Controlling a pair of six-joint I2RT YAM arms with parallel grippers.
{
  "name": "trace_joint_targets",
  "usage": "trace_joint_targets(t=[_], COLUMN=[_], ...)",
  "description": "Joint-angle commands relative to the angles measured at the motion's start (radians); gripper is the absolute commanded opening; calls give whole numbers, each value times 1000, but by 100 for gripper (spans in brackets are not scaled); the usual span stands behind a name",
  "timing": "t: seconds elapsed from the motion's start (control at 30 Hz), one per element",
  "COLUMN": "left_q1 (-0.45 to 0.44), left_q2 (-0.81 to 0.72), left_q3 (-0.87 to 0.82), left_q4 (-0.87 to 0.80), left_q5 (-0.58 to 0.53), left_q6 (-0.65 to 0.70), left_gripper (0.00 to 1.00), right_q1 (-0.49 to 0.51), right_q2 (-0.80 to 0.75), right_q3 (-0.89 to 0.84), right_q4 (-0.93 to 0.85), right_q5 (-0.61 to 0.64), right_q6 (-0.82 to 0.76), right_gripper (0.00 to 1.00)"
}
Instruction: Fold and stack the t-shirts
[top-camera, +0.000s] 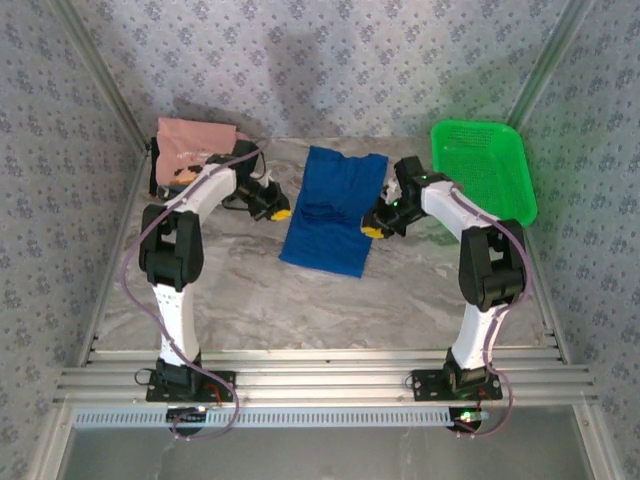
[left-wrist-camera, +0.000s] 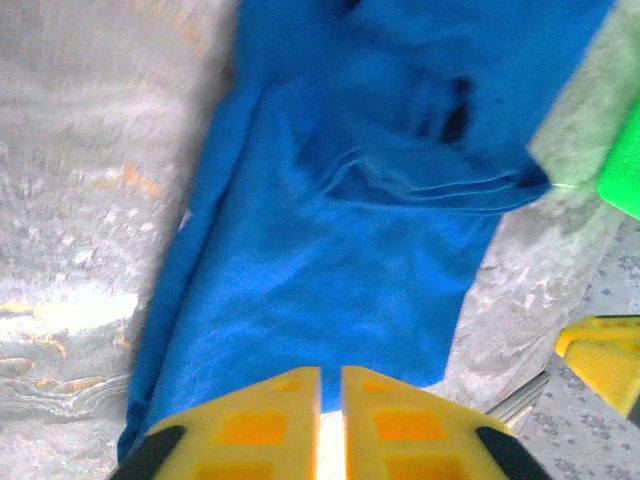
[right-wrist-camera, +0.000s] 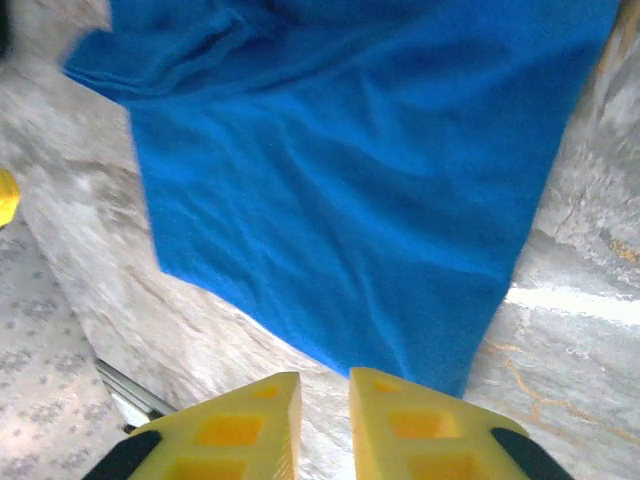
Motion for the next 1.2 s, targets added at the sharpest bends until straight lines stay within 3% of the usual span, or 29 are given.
trace_joint_targets(t=[0.0, 0.43, 0.7, 0.83, 1.0, 1.17], left_q1=[-29, -56, -56, -59, -47, -16], left_q2=[22, 303, 389, 421, 420, 228], left_q3=[-23, 310, 487, 583, 666, 495], left_q4=[33, -36, 95, 177, 166, 60], left_q5=[22, -6, -21, -10, 2, -22], left_q6=[-2, -41, -189, -275, -271, -119], left_gripper=[8, 6, 12, 20, 36, 56], right_q1=[11, 7, -4, -5, -7, 6], right_q2=[39, 233, 297, 292, 216, 44], right_q3=[-29, 163, 239, 237, 173, 35], right_q4=[146, 153, 179, 197, 201, 158], right_q5=[-15, -3, 12, 19, 40, 71], right_q6=[67, 107, 134, 141, 133, 121], right_gripper=[15, 10, 10, 11, 15, 36])
